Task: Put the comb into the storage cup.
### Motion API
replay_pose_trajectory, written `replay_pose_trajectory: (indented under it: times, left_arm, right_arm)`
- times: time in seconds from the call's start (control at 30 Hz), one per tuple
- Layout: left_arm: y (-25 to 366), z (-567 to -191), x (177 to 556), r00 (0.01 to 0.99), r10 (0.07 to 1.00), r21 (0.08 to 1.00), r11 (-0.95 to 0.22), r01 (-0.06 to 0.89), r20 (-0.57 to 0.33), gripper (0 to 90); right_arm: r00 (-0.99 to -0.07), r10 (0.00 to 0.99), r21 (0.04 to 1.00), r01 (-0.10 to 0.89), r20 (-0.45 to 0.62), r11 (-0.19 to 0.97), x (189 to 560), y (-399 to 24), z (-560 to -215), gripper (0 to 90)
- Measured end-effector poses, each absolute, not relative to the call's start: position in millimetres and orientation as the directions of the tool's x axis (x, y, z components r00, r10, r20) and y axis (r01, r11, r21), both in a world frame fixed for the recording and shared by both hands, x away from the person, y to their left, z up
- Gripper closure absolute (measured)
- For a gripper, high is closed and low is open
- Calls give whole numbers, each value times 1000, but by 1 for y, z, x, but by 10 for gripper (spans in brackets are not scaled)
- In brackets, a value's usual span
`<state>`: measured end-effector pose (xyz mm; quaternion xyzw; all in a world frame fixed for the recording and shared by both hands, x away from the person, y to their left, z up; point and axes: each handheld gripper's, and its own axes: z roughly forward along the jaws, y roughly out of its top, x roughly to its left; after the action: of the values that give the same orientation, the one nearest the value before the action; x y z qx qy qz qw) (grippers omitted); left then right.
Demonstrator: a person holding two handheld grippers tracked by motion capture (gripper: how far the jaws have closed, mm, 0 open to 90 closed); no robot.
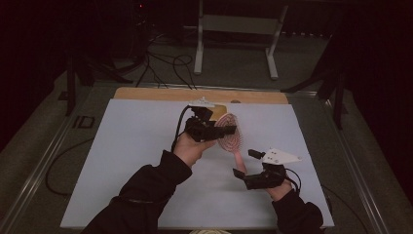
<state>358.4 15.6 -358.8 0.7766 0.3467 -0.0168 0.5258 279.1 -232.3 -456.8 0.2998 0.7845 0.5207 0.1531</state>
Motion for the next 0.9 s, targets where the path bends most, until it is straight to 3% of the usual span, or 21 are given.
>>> replay_pose_trajectory:
  times: [0.9]
  left_arm:
    - [54, -321, 384, 729, 581, 844, -129, 521, -362, 657]
  right_arm:
    - [-785, 619, 911, 281, 38, 301, 267, -244, -459, 95]
